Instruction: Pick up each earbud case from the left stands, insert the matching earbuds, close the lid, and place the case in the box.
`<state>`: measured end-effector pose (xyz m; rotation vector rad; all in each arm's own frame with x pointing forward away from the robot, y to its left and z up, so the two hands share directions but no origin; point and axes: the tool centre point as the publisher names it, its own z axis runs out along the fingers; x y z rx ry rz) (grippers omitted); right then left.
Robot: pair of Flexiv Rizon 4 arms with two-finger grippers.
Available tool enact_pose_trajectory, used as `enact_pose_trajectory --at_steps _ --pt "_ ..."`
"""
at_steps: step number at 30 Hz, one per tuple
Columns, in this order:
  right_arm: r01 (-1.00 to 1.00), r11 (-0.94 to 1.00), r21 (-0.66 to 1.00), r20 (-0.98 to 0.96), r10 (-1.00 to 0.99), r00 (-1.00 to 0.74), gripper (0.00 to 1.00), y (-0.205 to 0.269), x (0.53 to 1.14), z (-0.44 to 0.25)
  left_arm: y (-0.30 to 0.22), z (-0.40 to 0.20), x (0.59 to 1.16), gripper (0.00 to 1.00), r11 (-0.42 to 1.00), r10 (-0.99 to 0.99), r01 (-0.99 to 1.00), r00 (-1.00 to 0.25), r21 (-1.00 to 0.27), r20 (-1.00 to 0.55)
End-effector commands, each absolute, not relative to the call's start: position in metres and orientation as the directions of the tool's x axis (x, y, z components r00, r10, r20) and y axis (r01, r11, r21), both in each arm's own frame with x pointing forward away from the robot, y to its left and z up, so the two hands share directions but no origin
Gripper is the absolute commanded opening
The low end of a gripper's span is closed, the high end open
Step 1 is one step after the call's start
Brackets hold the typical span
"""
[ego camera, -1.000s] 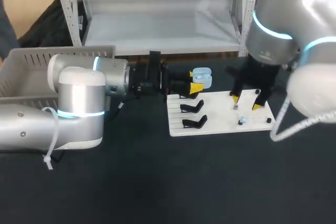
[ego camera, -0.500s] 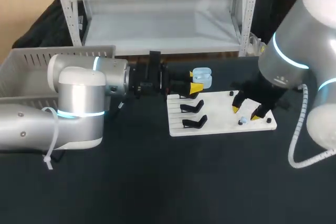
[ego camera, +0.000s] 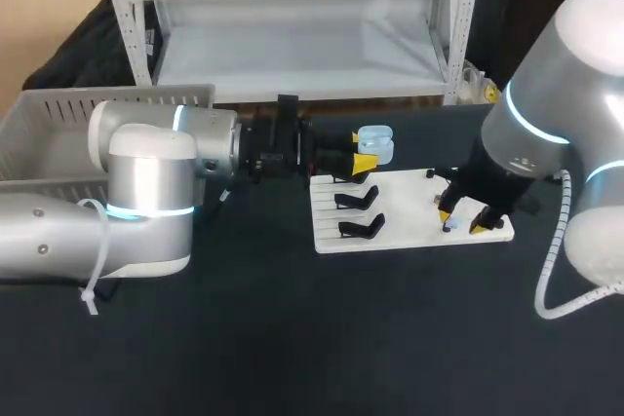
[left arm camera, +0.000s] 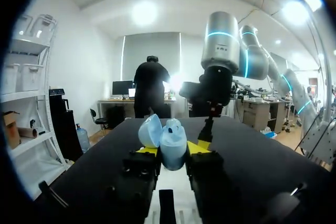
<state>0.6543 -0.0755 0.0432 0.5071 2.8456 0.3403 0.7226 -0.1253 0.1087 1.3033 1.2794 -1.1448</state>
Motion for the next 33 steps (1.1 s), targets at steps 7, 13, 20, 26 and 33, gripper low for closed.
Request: enact_pose_trajectory --at_steps 7,13,20,26,33 --pt "0.296 0.914 0.279 -0.178 0.352 -0.919 0.39 -0.0735 0.6574 0.0382 -0.1254 0.1085 0.7201 0.00 0.003 0.113 1.000 0.017 0.018 -0.993" --pt "0.290 0.915 0.281 -0.173 0.345 -0.922 0.38 -0.0704 0.6584 0.0356 -0.1254 0.1085 0.7201 0.00 0.003 0.113 1.000 0.017 0.018 -0.993" --pt "0.293 0.913 0.283 -0.168 0.348 -0.922 0.37 -0.0695 0.6604 0.0331 -0.1254 0.1085 0.7201 0.00 0.003 0.113 1.000 0.017 0.018 -0.993" --pt "0.297 0.912 0.283 -0.166 0.351 -0.922 0.35 -0.0694 0.6613 0.0315 -0.1254 0.1085 0.7201 0.00 0.003 0.113 1.000 0.017 0.018 -0.993" --pt "0.300 0.911 0.284 -0.165 0.354 -0.920 0.34 -0.0696 0.6615 0.0303 -0.1254 0.1085 0.7201 0.00 0.003 0.113 1.000 0.017 0.018 -0.993"
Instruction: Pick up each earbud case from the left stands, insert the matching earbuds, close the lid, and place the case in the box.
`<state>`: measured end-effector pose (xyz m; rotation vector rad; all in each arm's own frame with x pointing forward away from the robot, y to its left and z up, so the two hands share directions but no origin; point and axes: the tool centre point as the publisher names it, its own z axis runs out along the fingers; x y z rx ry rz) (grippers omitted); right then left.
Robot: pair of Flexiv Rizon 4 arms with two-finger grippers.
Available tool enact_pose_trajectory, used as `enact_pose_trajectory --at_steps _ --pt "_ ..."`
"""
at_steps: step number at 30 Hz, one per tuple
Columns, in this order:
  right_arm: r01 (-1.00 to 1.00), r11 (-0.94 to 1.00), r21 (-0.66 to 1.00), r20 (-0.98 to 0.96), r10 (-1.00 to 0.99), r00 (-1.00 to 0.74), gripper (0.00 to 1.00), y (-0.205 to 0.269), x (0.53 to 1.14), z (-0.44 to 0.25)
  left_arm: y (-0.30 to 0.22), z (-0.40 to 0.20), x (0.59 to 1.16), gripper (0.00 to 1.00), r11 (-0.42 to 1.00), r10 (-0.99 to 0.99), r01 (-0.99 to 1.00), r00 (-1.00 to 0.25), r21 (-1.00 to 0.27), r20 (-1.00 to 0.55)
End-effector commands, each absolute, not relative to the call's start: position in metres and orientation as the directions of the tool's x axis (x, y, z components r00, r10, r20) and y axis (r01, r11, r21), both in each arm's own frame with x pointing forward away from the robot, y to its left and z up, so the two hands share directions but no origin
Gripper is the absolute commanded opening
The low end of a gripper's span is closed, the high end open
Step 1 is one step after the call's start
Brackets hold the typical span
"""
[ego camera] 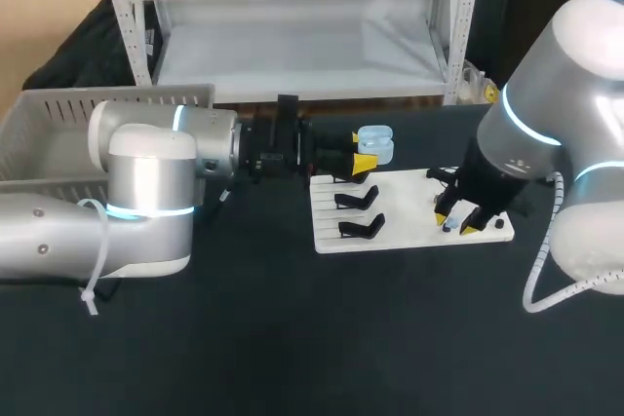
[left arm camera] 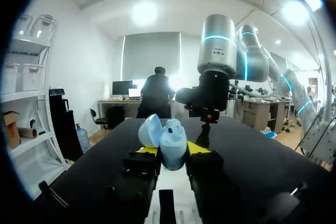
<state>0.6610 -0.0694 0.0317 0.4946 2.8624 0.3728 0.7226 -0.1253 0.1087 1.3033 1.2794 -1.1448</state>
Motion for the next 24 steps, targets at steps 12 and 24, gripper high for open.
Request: enact_pose_trajectory --at_steps 12,24 --pt "0.305 0.909 0.283 -0.163 0.359 -0.919 0.31 -0.0721 0.6615 0.0281 -0.1254 0.1085 0.7201 0.00 0.003 0.113 1.000 0.017 0.018 -0.993" --pt "0.306 0.910 0.281 -0.156 0.358 -0.921 0.29 -0.0711 0.6641 0.0246 -0.1254 0.1085 0.7201 0.00 0.003 0.113 1.000 0.017 0.018 -0.993"
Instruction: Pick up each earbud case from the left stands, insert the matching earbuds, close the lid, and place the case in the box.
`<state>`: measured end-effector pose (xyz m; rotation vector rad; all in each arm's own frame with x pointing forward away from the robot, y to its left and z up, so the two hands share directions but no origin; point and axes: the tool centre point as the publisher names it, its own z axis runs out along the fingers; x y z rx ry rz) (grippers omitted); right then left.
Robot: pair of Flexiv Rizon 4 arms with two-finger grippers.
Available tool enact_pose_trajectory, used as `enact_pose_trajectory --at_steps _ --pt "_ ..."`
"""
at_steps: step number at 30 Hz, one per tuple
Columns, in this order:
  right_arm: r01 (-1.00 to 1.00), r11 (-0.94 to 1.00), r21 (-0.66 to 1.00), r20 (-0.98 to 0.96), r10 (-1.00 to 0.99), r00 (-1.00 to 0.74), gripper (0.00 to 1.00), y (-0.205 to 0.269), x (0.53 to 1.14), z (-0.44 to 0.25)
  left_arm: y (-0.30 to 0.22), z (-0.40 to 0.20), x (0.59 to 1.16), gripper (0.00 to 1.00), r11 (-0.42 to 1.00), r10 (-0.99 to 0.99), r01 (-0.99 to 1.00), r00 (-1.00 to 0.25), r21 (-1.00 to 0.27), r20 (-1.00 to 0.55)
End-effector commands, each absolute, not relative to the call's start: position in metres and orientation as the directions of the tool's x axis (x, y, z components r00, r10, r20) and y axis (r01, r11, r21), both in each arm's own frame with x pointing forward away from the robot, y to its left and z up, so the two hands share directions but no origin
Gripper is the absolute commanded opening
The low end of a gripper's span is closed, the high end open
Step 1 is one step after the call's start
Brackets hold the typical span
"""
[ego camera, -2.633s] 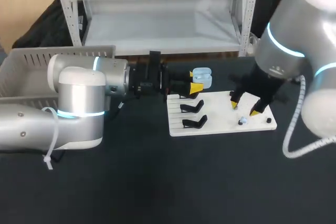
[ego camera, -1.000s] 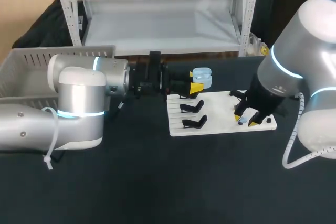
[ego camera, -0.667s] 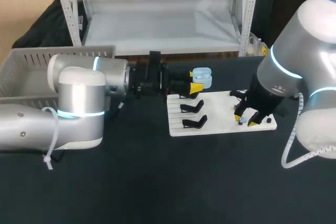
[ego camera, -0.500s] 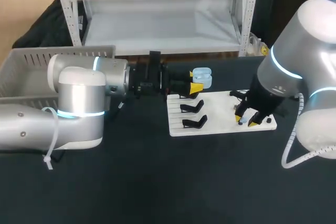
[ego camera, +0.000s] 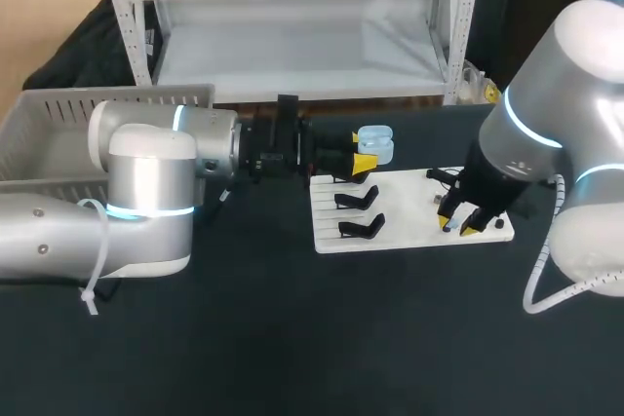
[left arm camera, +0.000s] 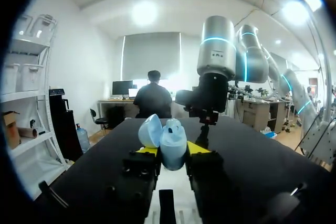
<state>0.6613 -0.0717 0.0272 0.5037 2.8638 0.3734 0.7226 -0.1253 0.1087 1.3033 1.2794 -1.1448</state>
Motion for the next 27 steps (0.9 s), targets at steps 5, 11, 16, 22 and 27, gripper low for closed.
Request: enact_pose_trajectory --at_steps 5,11,16,22,27 --pt "0.306 0.910 0.279 -0.155 0.357 -0.921 0.27 -0.0711 0.6664 0.0239 -0.1254 0.1085 0.7201 0.00 0.003 0.113 1.000 0.017 0.018 -0.993" --pt "0.306 0.910 0.280 -0.159 0.359 -0.920 0.27 -0.0713 0.6679 0.0261 -0.1254 0.1085 0.7201 0.00 0.003 0.113 1.000 0.017 0.018 -0.993" --pt "0.307 0.910 0.279 -0.160 0.359 -0.919 0.25 -0.0714 0.6682 0.0265 -0.1254 0.1085 0.7201 0.00 0.003 0.113 1.000 0.017 0.018 -0.993" --pt "0.308 0.910 0.277 -0.160 0.360 -0.919 0.08 -0.0720 0.6685 0.0267 -0.1254 0.1085 0.7201 0.00 0.003 0.113 1.000 0.017 0.018 -0.993" --pt "0.309 0.910 0.275 -0.159 0.360 -0.919 0.00 -0.0728 0.6680 0.0271 -0.1254 0.1085 0.7201 0.00 0.003 0.113 1.000 0.017 0.018 -0.993"
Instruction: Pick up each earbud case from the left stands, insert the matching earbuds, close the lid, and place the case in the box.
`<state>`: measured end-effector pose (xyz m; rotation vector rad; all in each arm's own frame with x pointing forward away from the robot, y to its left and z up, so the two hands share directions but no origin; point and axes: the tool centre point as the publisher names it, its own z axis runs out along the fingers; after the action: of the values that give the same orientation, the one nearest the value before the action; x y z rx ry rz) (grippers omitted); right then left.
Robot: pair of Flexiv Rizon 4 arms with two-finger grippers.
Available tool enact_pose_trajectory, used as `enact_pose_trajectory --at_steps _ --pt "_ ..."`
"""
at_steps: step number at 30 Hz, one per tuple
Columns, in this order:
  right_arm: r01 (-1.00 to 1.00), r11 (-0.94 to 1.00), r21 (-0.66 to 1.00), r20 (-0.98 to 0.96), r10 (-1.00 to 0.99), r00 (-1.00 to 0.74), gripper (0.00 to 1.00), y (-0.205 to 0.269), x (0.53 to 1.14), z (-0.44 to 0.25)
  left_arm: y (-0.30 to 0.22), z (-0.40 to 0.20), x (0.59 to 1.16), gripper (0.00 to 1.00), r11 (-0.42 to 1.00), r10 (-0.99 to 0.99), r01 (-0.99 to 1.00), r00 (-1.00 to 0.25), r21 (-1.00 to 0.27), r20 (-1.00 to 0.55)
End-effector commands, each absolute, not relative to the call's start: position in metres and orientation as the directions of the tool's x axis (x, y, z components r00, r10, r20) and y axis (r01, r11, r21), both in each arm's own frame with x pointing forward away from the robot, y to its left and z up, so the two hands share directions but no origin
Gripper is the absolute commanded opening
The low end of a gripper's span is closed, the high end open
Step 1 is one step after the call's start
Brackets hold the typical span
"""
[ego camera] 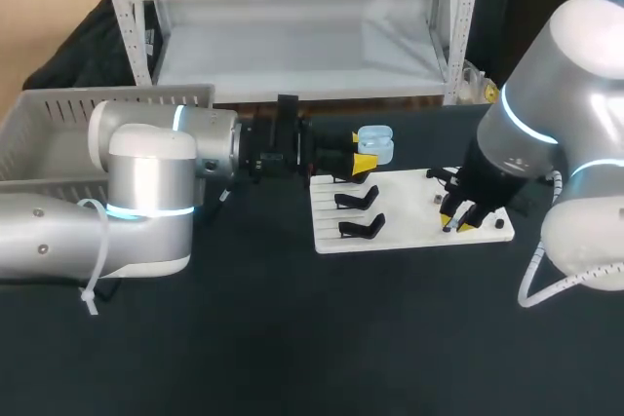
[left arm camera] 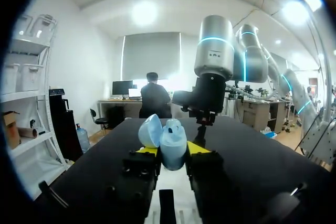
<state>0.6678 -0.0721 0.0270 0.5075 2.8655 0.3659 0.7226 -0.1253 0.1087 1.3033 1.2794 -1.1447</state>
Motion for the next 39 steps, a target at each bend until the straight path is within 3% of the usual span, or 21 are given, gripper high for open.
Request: enact_pose_trajectory --at_steps 1,16,25,39 --pt "0.310 0.910 0.275 -0.159 0.361 -0.919 0.00 -0.073 0.667 0.028 -0.125 0.109 0.720 0.00 0.003 0.113 1.000 0.017 0.018 -0.993" --pt "0.305 0.911 0.276 -0.195 0.364 -0.911 0.00 -0.073 0.657 0.057 -0.125 0.109 0.720 0.00 0.003 0.113 1.000 0.017 0.018 -0.993" --pt "0.299 0.921 0.250 -0.185 0.349 -0.919 0.00 -0.070 0.665 0.122 -0.125 0.109 0.720 0.00 0.003 0.113 1.000 0.017 0.018 -0.993" --pt "0.129 0.984 0.125 -0.139 0.146 -0.979 0.00 -0.018 0.673 0.198 -0.125 0.109 0.720 0.00 0.003 0.113 1.000 0.017 0.018 -0.993"
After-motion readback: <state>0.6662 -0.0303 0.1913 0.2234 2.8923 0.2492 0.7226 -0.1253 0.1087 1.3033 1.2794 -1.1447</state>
